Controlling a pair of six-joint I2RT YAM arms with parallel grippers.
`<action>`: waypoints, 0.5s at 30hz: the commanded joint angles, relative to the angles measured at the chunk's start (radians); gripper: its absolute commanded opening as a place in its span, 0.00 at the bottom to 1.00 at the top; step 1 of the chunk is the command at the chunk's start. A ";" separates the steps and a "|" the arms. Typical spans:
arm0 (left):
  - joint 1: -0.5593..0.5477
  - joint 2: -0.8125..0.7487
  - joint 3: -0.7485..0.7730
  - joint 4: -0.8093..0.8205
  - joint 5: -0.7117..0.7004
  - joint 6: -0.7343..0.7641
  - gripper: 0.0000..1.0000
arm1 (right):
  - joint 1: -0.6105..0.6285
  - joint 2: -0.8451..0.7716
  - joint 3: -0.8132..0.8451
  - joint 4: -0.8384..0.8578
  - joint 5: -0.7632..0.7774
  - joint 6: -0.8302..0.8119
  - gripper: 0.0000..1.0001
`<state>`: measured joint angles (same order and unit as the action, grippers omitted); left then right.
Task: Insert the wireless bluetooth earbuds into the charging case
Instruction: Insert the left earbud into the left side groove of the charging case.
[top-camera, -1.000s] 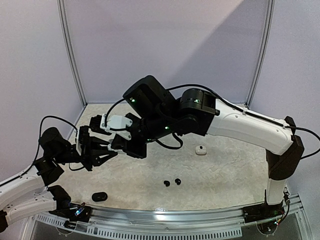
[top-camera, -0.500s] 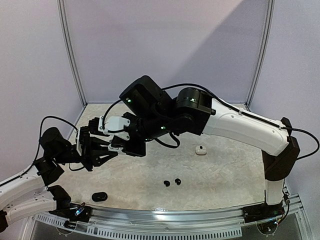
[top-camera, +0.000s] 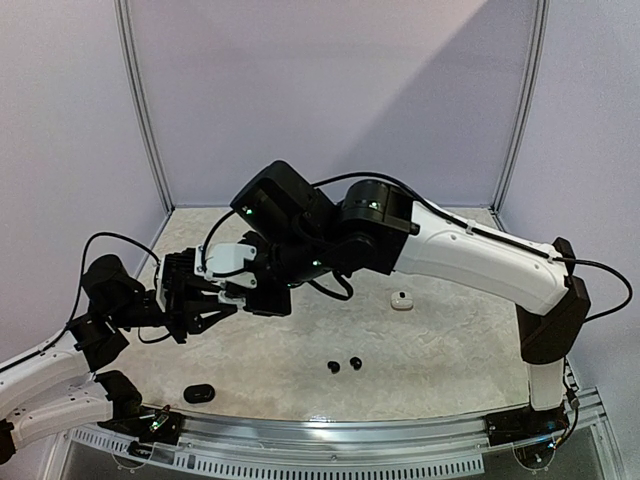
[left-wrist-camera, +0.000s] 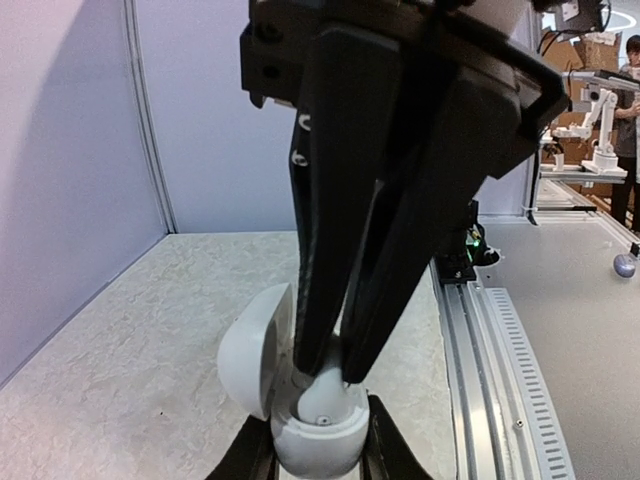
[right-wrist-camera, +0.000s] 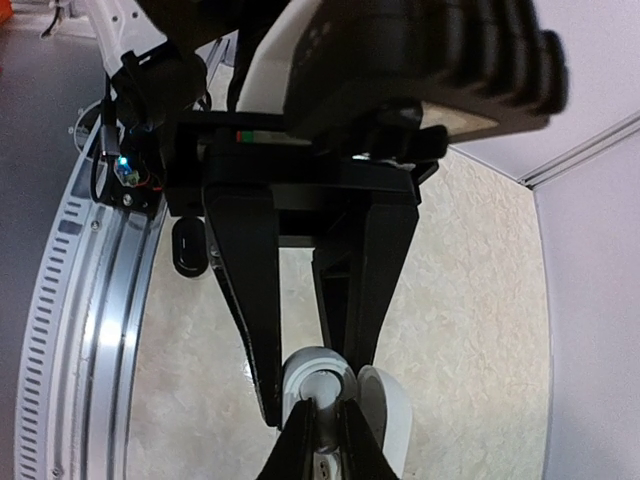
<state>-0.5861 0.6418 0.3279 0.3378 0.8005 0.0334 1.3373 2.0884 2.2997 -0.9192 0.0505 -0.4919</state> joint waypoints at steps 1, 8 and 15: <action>-0.003 -0.002 0.014 0.030 0.003 0.005 0.00 | 0.008 0.045 0.025 -0.045 0.025 -0.018 0.13; -0.003 -0.004 0.012 0.027 0.000 0.001 0.00 | 0.008 0.043 0.038 -0.038 0.037 -0.016 0.19; -0.003 -0.001 0.003 0.018 -0.034 -0.024 0.00 | 0.007 -0.016 0.038 0.014 -0.007 0.022 0.22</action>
<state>-0.5861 0.6418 0.3279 0.3340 0.7876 0.0257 1.3418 2.1014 2.3165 -0.9272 0.0696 -0.4988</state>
